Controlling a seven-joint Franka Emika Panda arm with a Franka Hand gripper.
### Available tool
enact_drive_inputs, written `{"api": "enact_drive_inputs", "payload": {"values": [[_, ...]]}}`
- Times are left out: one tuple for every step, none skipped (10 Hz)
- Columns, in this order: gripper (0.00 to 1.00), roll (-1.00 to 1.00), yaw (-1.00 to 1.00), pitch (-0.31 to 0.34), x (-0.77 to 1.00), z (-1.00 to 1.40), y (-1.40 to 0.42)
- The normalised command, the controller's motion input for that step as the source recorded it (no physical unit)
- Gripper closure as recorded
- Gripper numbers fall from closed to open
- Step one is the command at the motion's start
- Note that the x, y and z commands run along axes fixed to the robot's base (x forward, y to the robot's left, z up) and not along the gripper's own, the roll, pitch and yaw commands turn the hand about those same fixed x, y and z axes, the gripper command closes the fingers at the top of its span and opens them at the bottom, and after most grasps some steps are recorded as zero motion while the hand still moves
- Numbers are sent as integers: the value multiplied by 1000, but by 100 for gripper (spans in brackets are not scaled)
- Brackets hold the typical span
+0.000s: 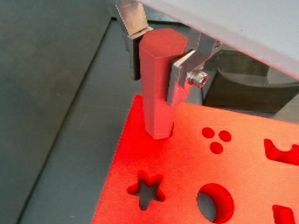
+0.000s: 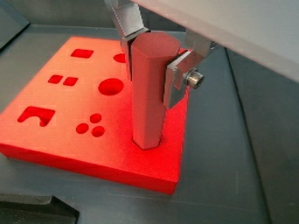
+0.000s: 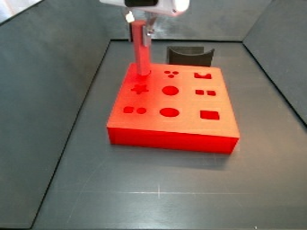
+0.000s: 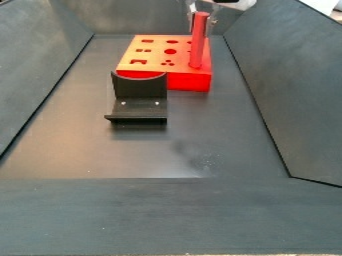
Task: Pick up the hexagon object. Move up. Place the hexagon object on the fixture. Regrasp the hexagon object. Move to above the board. Insert the hexagon object.
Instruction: Insert the hexagon object.
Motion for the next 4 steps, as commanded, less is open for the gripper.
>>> {"api": "enact_drive_inputs", "payload": {"values": [[100,0,-71,31,363,-226,0],[100,-61,-74,-21,126,-106,3],[100,-4,0,-47,0,-31,0],[100,0,0,0,0,0,0]]}}
